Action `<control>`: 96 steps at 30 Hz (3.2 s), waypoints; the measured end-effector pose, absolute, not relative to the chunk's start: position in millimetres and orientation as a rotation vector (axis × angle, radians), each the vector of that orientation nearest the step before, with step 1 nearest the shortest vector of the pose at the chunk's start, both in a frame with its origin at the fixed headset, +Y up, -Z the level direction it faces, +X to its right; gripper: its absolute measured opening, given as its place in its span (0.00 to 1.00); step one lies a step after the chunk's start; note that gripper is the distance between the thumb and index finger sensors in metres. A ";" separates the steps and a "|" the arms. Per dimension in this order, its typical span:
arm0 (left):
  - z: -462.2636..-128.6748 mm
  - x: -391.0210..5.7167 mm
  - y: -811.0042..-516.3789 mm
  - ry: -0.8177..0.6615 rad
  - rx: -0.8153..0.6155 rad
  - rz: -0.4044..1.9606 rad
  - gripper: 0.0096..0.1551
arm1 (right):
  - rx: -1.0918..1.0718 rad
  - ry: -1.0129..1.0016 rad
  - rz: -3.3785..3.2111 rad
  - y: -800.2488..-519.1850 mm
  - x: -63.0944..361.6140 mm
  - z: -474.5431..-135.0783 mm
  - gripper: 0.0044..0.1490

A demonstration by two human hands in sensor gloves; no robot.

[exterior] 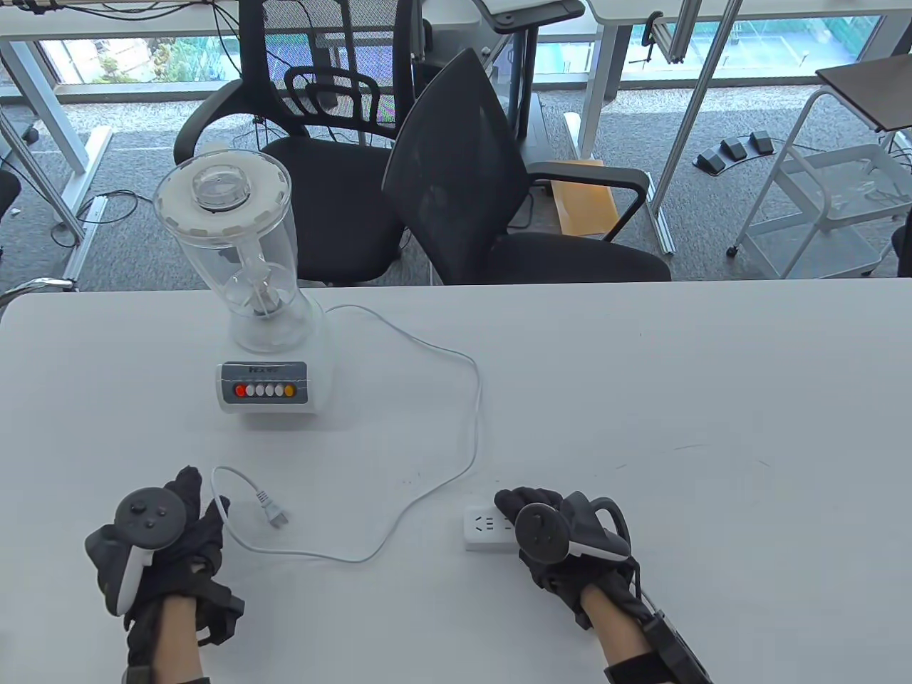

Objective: Plug the blender into the power strip

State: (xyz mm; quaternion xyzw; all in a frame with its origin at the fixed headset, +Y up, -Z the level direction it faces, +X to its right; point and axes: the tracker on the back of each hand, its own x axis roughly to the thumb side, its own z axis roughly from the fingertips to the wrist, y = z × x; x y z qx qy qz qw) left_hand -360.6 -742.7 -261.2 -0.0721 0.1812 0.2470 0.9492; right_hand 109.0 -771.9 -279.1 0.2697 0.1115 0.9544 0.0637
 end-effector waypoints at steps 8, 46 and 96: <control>-289.7 -346.4 -760.3 0.347 -0.334 0.441 0.50 | 0.818 0.338 2.892 -772.5 108.5 -279.1 0.54; -346.6 -251.8 -748.9 0.213 -0.372 -0.237 0.26 | 0.827 0.340 2.911 -773.8 106.3 -278.3 0.55; -324.6 -143.1 -694.9 -0.105 -0.276 0.239 0.30 | 0.822 0.337 2.906 -776.5 107.4 -277.8 0.55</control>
